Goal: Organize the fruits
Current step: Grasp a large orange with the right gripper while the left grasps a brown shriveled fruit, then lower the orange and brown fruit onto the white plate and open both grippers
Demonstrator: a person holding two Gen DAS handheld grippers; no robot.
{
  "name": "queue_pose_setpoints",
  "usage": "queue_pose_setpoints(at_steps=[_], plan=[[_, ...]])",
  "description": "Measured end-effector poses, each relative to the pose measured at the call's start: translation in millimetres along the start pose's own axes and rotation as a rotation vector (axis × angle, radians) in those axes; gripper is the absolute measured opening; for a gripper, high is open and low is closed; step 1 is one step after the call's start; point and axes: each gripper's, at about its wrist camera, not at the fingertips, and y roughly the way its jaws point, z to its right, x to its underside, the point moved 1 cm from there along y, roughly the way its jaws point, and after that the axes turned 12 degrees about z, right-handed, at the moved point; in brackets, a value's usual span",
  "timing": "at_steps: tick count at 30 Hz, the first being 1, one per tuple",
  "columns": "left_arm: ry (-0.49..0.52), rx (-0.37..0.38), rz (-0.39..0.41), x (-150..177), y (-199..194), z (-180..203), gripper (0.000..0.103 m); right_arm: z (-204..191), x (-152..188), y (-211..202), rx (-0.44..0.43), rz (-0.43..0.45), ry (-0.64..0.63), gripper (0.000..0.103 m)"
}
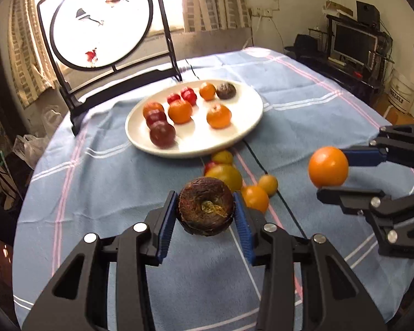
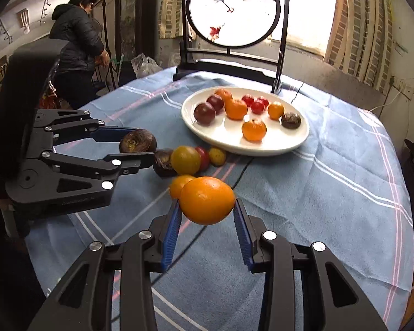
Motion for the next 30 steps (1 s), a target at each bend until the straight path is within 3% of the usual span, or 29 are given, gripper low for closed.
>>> queue_pose_setpoints(at_steps=[4, 11, 30], plan=[[-0.044, -0.062, 0.097, -30.7, -13.4, -6.3, 0.04, -4.1, -29.8, -21.4, 0.001, 0.126, 0.039, 0.039], [-0.068, -0.155, 0.169, -52.3, -24.1, -15.6, 0.04, -11.5, -59.0, -32.6, -0.011, 0.21, 0.063, 0.039], [-0.104, -0.168, 0.135, -43.0, -16.3, -32.8, 0.04, -20.7, -59.0, -20.5, -0.033, 0.177, 0.035, 0.039]])
